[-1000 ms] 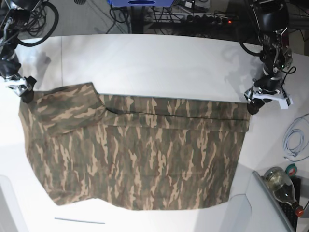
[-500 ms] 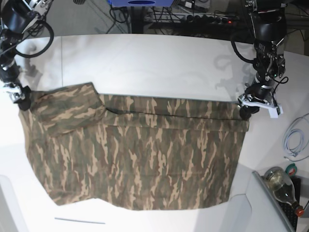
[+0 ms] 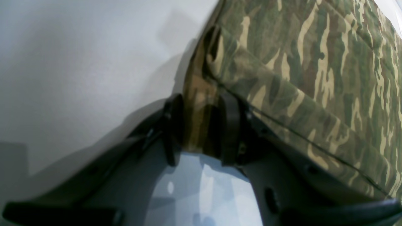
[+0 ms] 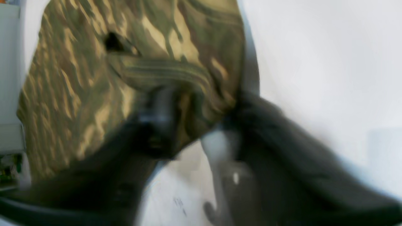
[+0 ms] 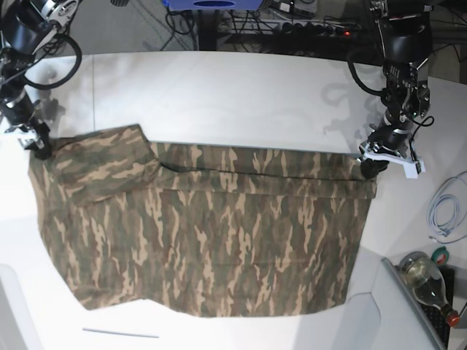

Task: Layout the t-shirt on the table in an organized manner, then fold the t-shirt properly
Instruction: 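Grasp the folded edge with both grippers and drag it away from the shirt body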

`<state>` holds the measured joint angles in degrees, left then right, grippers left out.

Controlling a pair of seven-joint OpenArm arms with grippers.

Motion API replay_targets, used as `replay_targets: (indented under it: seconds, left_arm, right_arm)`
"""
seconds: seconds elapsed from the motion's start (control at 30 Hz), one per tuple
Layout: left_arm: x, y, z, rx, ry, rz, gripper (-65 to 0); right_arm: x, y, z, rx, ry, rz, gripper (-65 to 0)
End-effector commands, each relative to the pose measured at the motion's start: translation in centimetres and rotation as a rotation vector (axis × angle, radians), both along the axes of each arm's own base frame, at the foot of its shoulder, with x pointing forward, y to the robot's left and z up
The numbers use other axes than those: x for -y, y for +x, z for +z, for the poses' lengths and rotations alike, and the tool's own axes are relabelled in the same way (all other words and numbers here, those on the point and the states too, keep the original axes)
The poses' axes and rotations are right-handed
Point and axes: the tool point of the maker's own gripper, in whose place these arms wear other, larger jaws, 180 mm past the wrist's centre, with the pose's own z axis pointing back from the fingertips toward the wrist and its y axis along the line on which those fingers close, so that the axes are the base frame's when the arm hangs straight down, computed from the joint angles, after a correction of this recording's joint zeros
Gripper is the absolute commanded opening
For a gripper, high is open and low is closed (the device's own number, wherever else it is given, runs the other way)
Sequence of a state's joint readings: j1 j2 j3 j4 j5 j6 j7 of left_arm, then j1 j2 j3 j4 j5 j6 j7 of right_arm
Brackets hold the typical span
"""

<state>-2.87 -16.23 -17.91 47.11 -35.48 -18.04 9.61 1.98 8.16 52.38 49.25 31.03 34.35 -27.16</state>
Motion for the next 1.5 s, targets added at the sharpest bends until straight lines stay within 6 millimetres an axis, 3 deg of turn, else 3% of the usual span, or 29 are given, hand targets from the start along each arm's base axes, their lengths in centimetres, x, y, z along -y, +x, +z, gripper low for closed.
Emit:
replay_targets:
  seconds: [0.0, 0.03, 0.07, 0.13, 0.33, 0.47, 0.7, 0.9, 1.13, 1.23, 1.37, 1.47]
  left_arm:
    - [-0.2, -0.2, -0.2, -0.032, 0.008, -0.012, -47.1]
    - [-0.3, -0.2, -0.2, -0.032, 0.010, -0.012, -47.9]
    - [-0.3, -0.2, -0.2, -0.032, 0.010, -0.012, -51.5]
    - [-0.3, -0.2, -0.2, -0.032, 0.010, -0.014, -64.5]
    - [-1.3, -0.8, -0.1, -0.046, 0.029, -0.013, -65.0]
    - [-1.7, -2.3, 0.0, -0.052, 0.054, -0.025, -65.0]
    - [-1.5, -6.6, 1.0, -0.062, 0.110, -0.076, -65.0]
    - [-3.7, -10.8, 1.5, -0.086, 0.138, -0.014, -65.0]
    - [-3.8, -11.6, 1.4, -0.099, 0.145, -0.014, -65.0]
    - [-3.4, -11.4, 1.4, -0.092, 0.137, -0.012, -65.0]
    - [-3.3, -11.4, 1.3, -0.093, 0.134, -0.011, -65.0]
    - [-3.4, -11.4, 1.4, -0.091, 0.135, -0.010, -63.0]
  right_arm:
    - [0.5, 0.2, 0.4, 0.002, -0.014, 0.003, -53.9]
    - [0.6, 0.2, 0.4, 0.003, -0.014, 0.000, -61.7]
    - [0.7, 0.2, 0.4, 0.004, -0.015, -0.001, -65.0]
    - [0.6, 0.1, 0.4, 0.003, -0.015, 0.002, -63.0]
    - [0.1, -1.6, -0.4, -0.050, -0.006, 0.037, -65.0]
    - [0.4, -3.4, 0.6, -0.069, -0.066, 0.114, -65.0]
    - [-0.7, -7.7, 1.1, -0.151, -0.119, 0.192, -65.0]
    - [-1.6, -10.4, 1.1, -0.187, -0.138, 0.207, -65.0]
    - [-2.1, -11.5, 0.8, -0.205, -0.129, 0.198, -65.0]
    - [-2.1, -11.5, 0.8, -0.204, -0.128, 0.197, -56.4]
    - [-2.1, -12.1, 0.8, -0.207, -0.131, 0.191, -35.9]
    - [-2.7, -11.6, 2.5, -0.159, -0.184, 0.193, -31.5]
